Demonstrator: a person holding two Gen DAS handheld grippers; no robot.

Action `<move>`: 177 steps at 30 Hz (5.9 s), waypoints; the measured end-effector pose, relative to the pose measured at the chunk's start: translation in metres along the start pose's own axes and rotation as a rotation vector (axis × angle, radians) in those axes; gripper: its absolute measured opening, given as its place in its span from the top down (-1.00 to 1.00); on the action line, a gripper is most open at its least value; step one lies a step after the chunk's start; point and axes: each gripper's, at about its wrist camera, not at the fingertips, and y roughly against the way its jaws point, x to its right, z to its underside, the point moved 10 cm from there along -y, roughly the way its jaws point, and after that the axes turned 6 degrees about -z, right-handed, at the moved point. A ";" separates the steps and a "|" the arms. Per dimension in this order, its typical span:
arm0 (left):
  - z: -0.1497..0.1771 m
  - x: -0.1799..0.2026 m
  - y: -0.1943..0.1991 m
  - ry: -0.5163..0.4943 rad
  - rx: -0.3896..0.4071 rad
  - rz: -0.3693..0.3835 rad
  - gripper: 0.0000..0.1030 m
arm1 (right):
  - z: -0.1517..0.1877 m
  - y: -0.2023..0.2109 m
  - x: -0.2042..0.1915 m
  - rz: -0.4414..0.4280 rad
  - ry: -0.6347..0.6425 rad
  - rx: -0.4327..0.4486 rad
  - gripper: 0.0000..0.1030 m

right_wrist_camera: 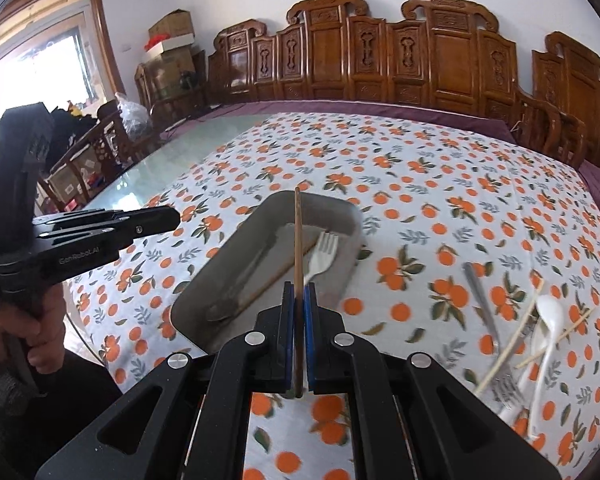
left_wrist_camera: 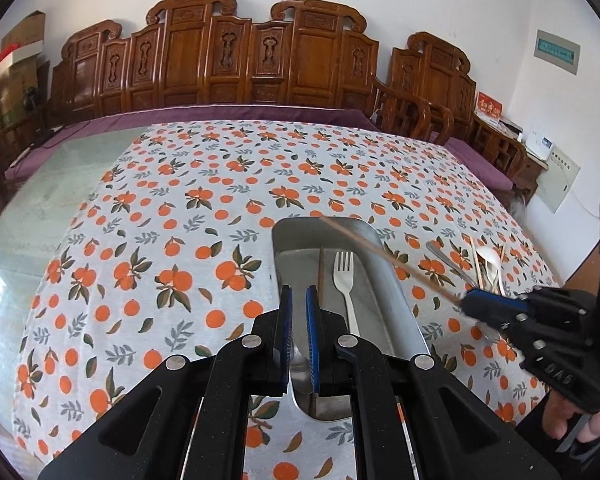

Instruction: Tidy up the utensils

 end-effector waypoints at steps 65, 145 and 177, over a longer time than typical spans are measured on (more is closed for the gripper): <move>0.016 0.093 -0.010 -0.141 -0.017 0.097 0.18 | 0.053 0.056 0.167 0.262 -0.162 -0.045 0.71; 0.067 0.286 -0.119 -0.399 -0.265 0.197 0.68 | 0.091 0.140 0.213 0.219 -0.268 -0.013 0.89; 0.047 0.249 -0.060 -0.401 -0.224 0.077 0.91 | 0.078 0.152 0.185 0.172 -0.224 0.018 0.89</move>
